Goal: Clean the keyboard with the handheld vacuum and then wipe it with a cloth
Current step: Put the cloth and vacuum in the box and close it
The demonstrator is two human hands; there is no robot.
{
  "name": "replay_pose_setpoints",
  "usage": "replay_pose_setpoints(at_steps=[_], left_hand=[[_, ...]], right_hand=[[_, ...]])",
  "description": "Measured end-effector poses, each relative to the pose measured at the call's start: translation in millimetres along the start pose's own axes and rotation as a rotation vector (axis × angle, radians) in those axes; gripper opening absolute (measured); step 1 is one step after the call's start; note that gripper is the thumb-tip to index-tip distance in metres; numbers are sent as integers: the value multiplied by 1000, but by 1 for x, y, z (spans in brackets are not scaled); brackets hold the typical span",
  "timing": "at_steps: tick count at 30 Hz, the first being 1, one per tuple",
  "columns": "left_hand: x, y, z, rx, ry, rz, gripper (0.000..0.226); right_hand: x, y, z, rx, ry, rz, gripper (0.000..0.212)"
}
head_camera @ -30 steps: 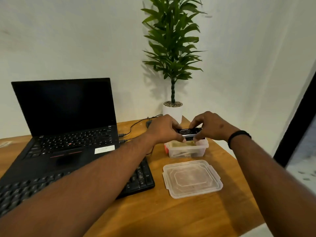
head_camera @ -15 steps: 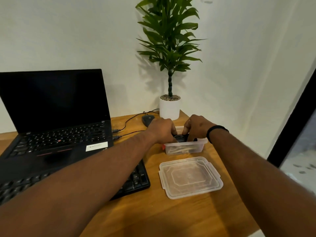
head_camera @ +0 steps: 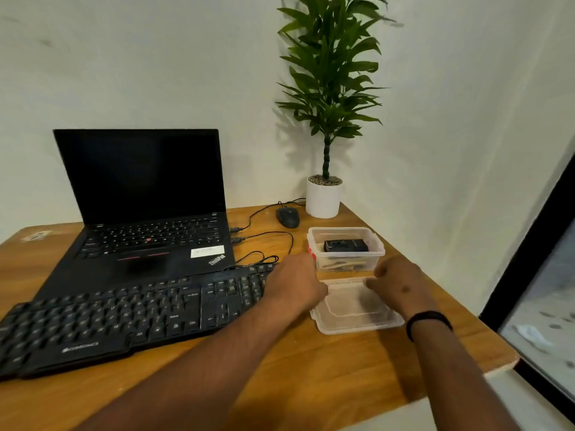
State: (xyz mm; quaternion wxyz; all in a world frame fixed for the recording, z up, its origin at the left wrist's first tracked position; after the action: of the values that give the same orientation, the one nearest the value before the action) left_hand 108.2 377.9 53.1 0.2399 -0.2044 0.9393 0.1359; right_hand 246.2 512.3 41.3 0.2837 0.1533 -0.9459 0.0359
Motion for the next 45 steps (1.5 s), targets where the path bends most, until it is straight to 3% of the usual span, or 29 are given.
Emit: replay_pose_setpoints(at_steps=[3, 7, 10, 15, 19, 23, 28, 35, 41, 45], left_hand=[[-3, -11, 1, 80, 19, -72, 22], [0, -17, 12, 115, -200, -174, 7], [0, -25, 12, 80, -382, -232, 9], [-2, -47, -10, -67, -705, -229, 35], [-4, -51, -20, -165, -935, -236, 42], [-1, -25, -20, -283, -921, -234, 34], [16, 29, -14, -430, -790, -235, 26], [35, 79, 2, -479, -626, -294, 17], [41, 88, 10, -420, -681, -349, 20], [44, 90, 10, -413, -791, -379, 26]], right_hand=[[-7, -12, 1, -18, -122, 97, 18], [-7, -24, -2, -15, -145, 137, 24], [-11, -29, 1, -21, -91, 138, 30], [-17, -44, -23, -104, 256, 135, 66], [-9, -50, -43, -80, 595, 126, 46], [-4, -22, -36, -144, 613, 29, 18], [8, 24, -18, -117, 526, -44, 32], [25, 68, 4, -209, 340, -54, 27], [12, 76, 22, -289, 367, 30, 35], [9, 77, 27, -285, 469, 22, 29]])
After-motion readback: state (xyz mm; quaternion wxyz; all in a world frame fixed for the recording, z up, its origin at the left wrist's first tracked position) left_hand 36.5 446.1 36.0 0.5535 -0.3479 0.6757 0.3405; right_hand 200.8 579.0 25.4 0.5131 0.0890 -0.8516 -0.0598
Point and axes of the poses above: each hand's wrist, its own y-axis towards the middle knuckle, its own z-axis out of the palm, x = y × z, the point moved 3 cm from there along y, towards the middle knuckle, and after that the axes turned 10 degrees about z, right-handed, at the moved point
